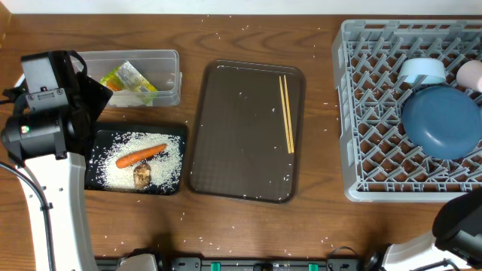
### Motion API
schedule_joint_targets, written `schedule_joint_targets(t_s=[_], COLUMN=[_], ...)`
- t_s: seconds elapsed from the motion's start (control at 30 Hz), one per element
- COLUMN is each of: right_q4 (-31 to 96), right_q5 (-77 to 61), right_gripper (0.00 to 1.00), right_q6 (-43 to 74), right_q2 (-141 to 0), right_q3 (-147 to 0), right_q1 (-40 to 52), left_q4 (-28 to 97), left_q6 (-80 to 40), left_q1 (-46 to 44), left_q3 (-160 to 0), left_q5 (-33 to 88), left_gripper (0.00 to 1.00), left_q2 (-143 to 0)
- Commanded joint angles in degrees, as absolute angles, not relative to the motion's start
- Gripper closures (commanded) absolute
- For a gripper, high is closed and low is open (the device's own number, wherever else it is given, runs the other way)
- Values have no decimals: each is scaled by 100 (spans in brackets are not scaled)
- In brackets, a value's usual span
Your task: Sort waste into correct bins and load items into the dishwasher rack
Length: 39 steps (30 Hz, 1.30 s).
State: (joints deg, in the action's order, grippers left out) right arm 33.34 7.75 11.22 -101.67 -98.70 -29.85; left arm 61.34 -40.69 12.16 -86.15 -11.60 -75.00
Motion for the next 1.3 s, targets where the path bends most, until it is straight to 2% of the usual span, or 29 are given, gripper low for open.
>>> schedule_joint_targets(t_s=[0.0, 0.53, 1.27], right_q4=[3691, 3795, 2947], right_q5=[943, 923, 596], right_gripper=[99, 99, 99], right_q6=[1437, 1520, 1374], right_q2=[-10527, -11598, -11891], right_q3=[-9852, -9852, -9850], right_q1=[-3087, -3177, -3225], left_q4=[6145, 6147, 6147], left_q6=[-4080, -4080, -4080], left_q1=[1221, 1221, 1221], left_q3=[-8659, -8659, -8659], left_q5=[-1251, -1251, -1251], left_gripper=[2, 2, 2], left_q2=[-7491, -7491, -7491])
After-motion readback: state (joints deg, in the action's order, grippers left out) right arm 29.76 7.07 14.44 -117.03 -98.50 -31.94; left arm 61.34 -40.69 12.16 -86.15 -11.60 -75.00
